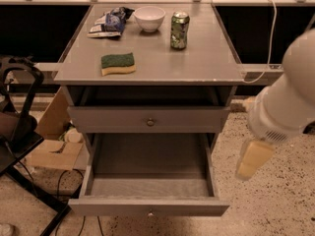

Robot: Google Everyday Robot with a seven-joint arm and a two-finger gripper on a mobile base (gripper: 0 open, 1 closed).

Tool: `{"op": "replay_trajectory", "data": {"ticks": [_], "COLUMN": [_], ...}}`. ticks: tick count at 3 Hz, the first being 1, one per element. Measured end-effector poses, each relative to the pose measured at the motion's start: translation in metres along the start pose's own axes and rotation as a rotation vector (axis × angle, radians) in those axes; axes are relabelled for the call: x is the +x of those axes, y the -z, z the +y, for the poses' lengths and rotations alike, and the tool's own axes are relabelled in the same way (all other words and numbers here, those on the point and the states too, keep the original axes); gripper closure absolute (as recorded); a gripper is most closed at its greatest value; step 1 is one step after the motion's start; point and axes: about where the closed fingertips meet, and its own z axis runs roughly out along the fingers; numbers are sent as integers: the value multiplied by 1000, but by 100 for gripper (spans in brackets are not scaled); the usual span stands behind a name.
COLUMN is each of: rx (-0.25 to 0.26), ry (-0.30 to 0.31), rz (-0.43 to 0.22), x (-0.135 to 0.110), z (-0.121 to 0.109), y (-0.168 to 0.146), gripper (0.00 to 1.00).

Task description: Close middle drawer

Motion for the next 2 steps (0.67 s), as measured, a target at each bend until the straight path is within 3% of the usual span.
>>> {"op": "replay_trajectory", "data": {"ticks": [2], "rx": [-112], "ry": [-11], "rz": [32], "x": [39], "z": [76], "y": [-153], "gripper": [0]}}
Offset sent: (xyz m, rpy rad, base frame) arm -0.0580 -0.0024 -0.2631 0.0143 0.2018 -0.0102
